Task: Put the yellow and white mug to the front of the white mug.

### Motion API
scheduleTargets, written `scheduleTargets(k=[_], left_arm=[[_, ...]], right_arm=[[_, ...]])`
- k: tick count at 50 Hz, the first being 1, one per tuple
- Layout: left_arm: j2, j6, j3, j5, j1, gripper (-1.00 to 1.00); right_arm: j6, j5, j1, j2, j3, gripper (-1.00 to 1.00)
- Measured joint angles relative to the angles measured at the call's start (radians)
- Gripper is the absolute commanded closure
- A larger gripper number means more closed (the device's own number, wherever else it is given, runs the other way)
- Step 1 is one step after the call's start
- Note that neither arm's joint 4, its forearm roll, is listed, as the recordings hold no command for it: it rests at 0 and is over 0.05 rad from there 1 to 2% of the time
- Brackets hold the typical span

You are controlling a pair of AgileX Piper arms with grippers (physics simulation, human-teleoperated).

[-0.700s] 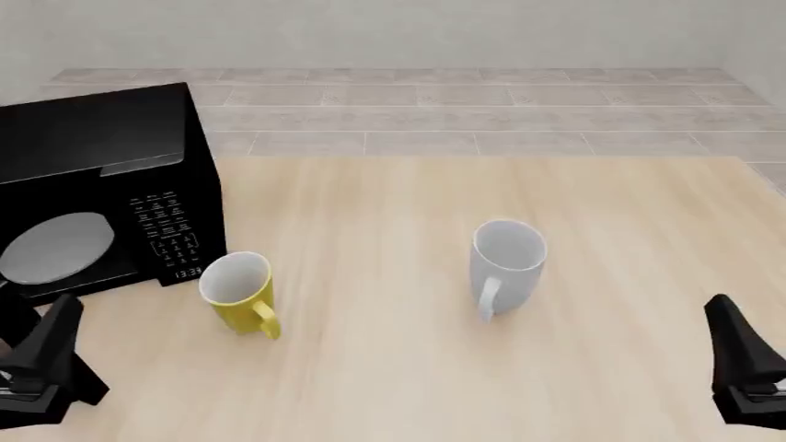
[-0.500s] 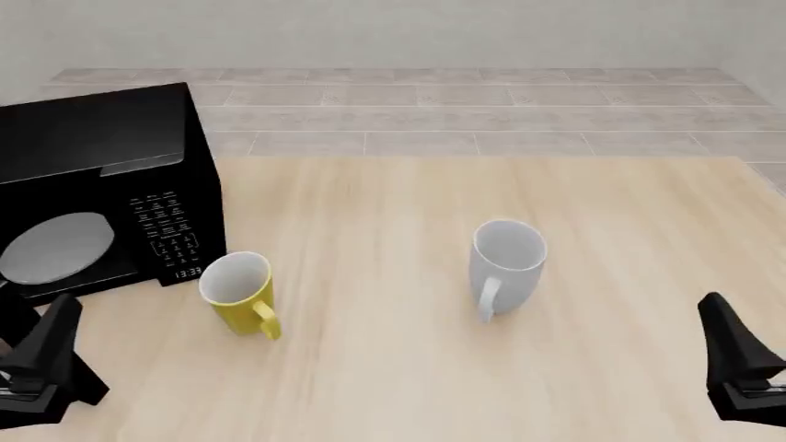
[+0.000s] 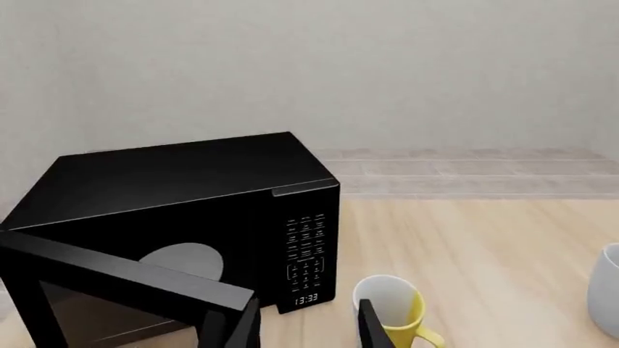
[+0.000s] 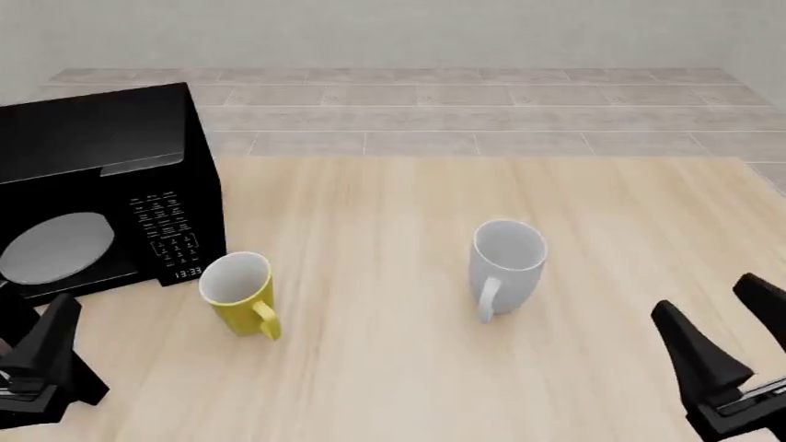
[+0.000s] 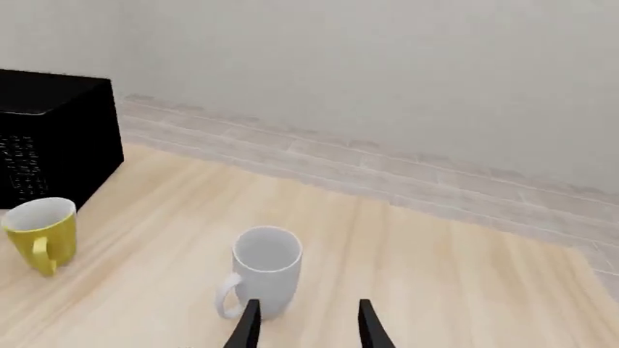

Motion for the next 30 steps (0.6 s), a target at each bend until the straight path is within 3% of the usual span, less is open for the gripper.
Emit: scheduleTargets(k=[16, 30], left_arm=[[0.0, 0.0, 0.0, 0.0, 0.0, -1.0], [0.0, 0.0, 0.0, 0.0, 0.0, -1.0]], right_arm=[[-0.065, -0.026, 0.227, 0.205, -0.143, -1.0], [-0.08, -0.051, 0.388, 0.439, -0.28, -1.0]])
